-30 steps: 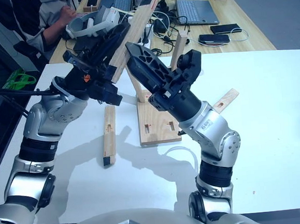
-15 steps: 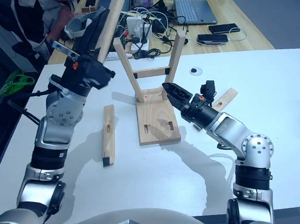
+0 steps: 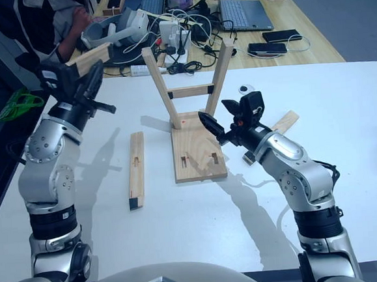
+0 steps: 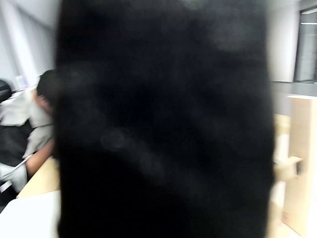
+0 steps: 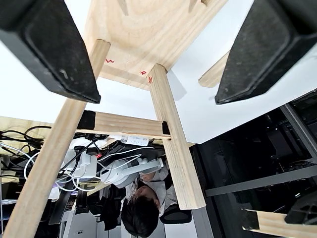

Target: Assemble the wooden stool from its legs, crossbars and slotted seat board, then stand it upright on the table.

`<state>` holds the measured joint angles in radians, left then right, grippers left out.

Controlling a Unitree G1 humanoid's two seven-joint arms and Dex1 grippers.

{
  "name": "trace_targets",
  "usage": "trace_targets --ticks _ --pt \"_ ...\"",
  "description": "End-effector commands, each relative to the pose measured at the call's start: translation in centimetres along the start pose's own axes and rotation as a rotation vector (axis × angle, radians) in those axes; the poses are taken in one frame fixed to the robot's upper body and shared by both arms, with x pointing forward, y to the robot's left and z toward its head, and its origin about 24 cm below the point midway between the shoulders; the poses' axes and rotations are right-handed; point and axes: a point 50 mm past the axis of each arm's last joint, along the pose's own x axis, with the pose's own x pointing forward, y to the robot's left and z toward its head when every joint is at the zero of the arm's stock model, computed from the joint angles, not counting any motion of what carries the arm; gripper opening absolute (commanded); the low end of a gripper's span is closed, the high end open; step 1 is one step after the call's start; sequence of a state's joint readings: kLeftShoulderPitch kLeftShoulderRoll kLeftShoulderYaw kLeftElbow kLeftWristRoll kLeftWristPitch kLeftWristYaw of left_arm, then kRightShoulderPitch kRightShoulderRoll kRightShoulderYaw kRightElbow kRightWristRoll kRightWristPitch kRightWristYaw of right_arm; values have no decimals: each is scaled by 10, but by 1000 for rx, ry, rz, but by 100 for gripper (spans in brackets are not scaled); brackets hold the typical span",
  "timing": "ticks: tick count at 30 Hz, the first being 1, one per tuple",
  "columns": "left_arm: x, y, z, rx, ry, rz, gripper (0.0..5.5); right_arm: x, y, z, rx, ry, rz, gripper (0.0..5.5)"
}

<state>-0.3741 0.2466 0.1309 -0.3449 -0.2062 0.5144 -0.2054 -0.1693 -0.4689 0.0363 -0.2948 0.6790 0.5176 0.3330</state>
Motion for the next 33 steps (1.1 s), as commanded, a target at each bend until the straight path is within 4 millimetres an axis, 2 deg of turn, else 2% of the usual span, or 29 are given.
trace_targets --ticks 1,7,10,17,21,25,29,33 --pt "-2 10 0 -62 48 133 40 0 1 -8 -13 -21 -53 432" --pt "-2 27 -8 -138 165 325 40 6 -8 -2 -70 -62 -145 432" --pt "-3 26 -12 -144 213 357 40 8 -11 -1 -85 -67 -189 432" --pt "-13 12 -30 -145 360 341 40 7 -3 -14 -103 -54 -258 432" --pt "-4 17 -16 -113 318 301 40 8 -11 -11 -150 -55 -293 432" --pt "4 22 -1 -104 269 251 40 11 -28 2 -207 -89 -345 432" --pt "4 14 -10 -79 353 191 40 15 -34 5 -255 -92 -352 432" --pt "7 9 -14 -68 405 183 40 26 -27 2 -296 -90 -318 432"
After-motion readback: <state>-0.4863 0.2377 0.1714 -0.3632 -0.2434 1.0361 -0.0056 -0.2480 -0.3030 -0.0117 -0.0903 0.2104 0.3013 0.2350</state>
